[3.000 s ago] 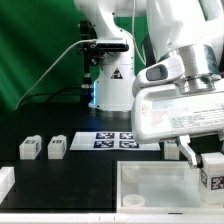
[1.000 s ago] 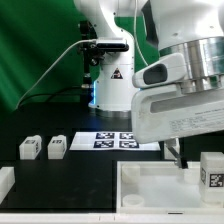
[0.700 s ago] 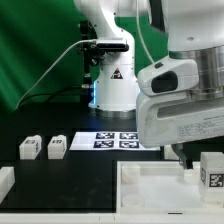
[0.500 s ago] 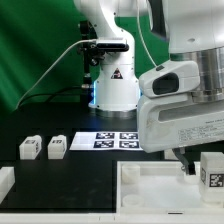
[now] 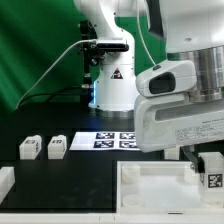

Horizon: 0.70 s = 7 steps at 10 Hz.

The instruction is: Assemble one leg

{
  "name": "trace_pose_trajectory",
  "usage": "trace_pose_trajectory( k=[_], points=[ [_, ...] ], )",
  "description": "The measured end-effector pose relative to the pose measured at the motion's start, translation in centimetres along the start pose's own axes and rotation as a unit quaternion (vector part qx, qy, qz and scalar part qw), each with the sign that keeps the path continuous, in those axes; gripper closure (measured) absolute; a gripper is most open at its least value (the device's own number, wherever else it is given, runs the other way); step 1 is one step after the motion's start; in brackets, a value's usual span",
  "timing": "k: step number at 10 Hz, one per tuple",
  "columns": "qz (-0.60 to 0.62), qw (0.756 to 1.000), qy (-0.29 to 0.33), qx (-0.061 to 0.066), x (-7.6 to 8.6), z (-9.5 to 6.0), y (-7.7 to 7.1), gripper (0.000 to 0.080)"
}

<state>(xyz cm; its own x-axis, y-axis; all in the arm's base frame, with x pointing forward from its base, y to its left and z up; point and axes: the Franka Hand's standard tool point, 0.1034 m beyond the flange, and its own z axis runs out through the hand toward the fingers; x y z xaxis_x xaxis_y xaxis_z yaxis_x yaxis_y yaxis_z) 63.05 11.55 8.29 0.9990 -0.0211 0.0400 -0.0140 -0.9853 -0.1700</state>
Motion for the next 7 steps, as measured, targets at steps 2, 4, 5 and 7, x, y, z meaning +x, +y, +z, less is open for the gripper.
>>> trace_pose_trajectory(
  k=[2,4,5,7],
  points=[
    [0.079,0.996,0.026,0.01,0.5,0.0,0.6,0.0497],
    [0.245,0.968,0.056,0.027,0.4,-0.1,1.1,0.0499],
    [0.353,0.933,0.059,0.043,0.5,-0.1,1.4,0.0496],
    [0.418,0.906,0.05,0.048,0.2,-0.1,1.2,0.0495]
  ],
)
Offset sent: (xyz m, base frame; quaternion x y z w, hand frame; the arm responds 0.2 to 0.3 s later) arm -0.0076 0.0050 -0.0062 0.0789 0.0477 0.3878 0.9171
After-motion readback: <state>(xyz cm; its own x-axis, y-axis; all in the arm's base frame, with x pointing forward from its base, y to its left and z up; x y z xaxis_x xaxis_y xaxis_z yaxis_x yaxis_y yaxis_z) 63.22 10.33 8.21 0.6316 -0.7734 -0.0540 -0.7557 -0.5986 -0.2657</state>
